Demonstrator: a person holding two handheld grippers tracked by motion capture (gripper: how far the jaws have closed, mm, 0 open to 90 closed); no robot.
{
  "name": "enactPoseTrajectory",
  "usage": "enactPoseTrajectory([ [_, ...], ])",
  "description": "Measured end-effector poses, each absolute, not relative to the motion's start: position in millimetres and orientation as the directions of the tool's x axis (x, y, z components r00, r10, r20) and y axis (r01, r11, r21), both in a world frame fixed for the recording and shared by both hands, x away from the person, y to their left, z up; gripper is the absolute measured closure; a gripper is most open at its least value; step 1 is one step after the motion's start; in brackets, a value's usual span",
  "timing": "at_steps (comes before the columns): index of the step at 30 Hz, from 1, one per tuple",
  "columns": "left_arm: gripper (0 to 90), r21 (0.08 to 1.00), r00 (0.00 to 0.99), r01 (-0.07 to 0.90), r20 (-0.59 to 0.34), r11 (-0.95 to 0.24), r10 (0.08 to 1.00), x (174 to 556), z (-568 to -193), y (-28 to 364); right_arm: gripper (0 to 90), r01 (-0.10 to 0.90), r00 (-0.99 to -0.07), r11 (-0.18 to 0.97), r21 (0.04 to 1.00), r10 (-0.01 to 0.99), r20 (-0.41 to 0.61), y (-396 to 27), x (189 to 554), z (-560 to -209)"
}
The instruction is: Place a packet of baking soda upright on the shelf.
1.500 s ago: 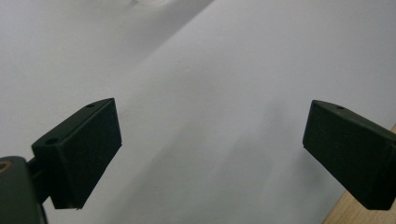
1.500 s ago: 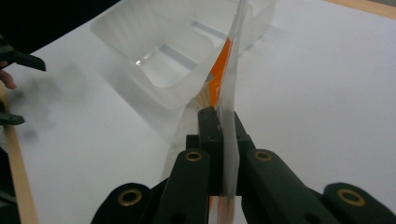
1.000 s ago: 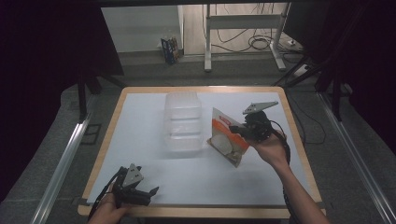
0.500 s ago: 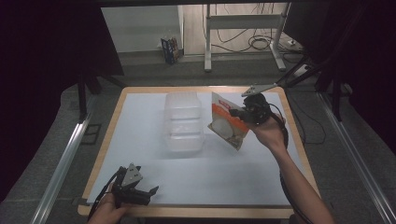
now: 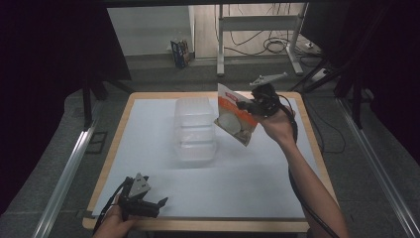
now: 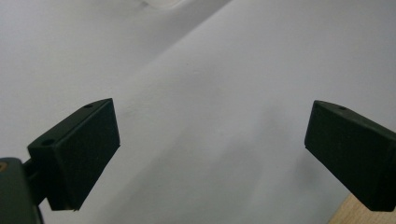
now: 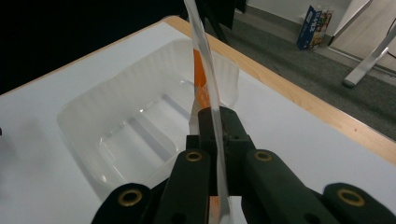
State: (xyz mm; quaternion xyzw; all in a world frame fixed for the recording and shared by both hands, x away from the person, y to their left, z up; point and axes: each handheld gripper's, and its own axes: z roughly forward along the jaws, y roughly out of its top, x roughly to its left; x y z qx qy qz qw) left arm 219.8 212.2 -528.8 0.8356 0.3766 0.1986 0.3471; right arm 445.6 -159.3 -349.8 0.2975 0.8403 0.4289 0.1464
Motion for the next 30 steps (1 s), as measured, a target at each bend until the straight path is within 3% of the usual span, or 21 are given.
enactPoseTrajectory([
  [30,3.4,0.731,0.640,0.490,0.070,-0.476,0.765,220,-529,212,88.5,0.343,-0.824,0.465,0.816,0.565,0.025,-92,480,-357],
])
